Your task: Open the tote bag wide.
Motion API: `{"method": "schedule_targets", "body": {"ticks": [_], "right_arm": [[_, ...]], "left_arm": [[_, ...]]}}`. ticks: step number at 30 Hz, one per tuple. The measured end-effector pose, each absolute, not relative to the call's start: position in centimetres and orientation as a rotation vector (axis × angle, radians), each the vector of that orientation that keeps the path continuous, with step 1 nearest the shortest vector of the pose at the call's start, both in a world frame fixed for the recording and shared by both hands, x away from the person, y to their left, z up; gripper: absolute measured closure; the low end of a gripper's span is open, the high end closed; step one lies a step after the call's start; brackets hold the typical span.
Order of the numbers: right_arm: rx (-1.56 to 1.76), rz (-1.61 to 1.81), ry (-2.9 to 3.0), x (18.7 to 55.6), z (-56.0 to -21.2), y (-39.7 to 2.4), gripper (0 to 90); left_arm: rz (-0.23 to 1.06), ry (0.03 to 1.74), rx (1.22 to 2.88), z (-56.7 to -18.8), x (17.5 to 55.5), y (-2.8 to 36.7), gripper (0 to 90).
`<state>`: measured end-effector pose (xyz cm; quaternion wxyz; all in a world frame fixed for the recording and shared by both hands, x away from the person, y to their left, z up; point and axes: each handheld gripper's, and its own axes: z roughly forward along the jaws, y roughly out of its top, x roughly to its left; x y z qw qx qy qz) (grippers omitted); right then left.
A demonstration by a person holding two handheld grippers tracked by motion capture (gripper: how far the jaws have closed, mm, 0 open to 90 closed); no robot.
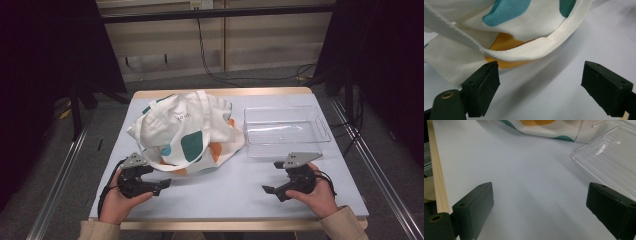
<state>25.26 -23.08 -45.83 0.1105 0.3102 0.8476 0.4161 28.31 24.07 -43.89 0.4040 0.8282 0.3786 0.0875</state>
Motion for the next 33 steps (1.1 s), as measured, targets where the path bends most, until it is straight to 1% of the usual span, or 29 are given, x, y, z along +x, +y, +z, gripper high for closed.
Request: {"method": "schedule_targets", "body": {"ticks": [10,16,23,25,33], "right_arm": [[0.903,1.233,2.498,25.9,-45.4,-22.0,7.3],[0.892,1.235,2.507,26.2,-45.0,-21.3,7.4],[0.856,1.230,2.536,26.5,-44.6,-20.0,7.7],[0.847,1.228,2.538,26.5,-44.4,-19.7,7.9],[0.831,1.221,2.551,26.7,-43.8,-18.8,8.1]], "left_arm": [[0.235,0.982,2.100,-43.5,28.2,24.5,15.2],[0.262,0.997,2.071,-42.4,28.4,24.8,16.8],[0.278,1.005,2.086,-41.3,29.3,24.8,18.2],[0.288,1.014,2.080,-41.0,29.5,24.8,20.5],[0.319,1.072,2.059,-39.9,29.8,25.6,21.7]]}}
